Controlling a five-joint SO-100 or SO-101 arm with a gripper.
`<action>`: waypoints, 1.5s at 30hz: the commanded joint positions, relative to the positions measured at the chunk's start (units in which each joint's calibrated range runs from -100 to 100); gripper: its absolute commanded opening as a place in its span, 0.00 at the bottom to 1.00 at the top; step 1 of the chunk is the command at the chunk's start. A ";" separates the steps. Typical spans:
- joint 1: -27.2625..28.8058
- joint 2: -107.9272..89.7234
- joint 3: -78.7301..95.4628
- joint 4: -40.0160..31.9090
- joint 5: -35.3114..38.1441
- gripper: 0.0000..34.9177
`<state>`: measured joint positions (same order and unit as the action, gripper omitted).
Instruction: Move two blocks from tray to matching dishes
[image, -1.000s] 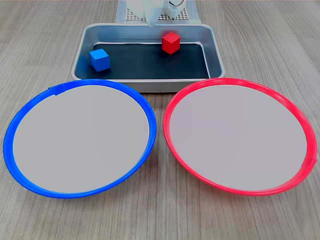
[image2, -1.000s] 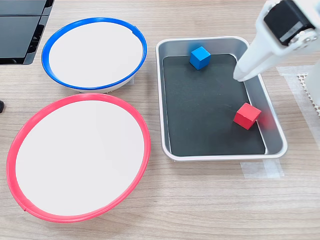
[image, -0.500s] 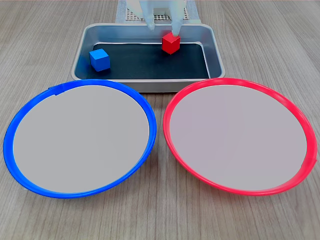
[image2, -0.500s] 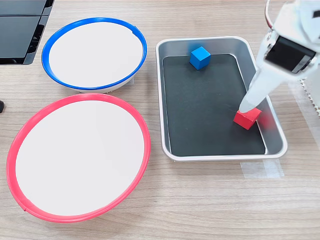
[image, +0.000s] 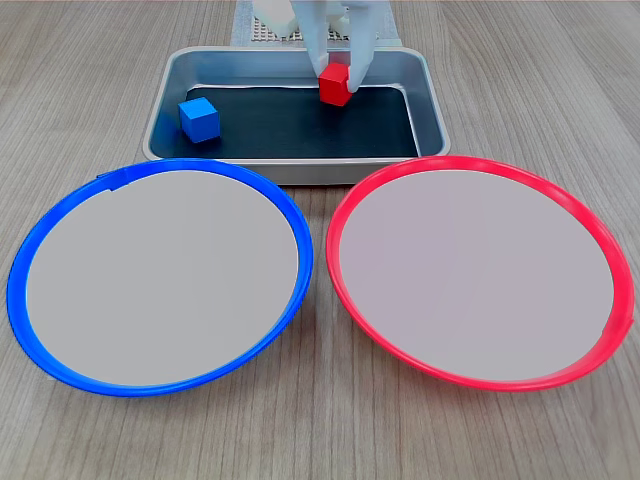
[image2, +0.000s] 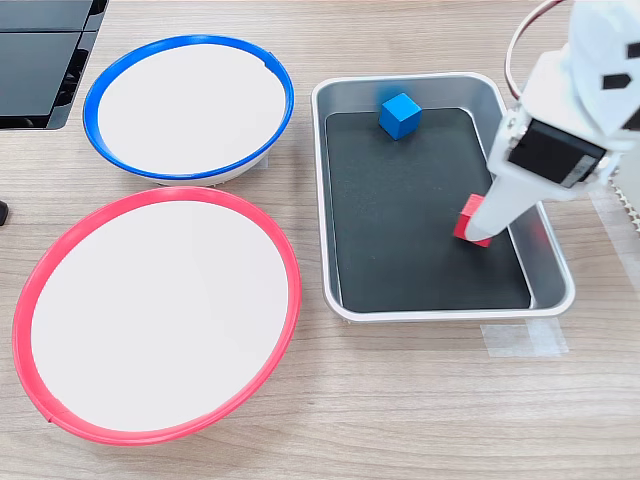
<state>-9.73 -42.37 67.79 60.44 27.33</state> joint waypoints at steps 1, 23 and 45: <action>0.84 10.00 -22.77 -1.22 -10.31 0.01; -3.68 45.82 -56.27 -11.86 -20.76 0.59; 43.85 22.11 -30.96 16.12 -20.02 0.29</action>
<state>31.68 -20.03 34.94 73.82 4.86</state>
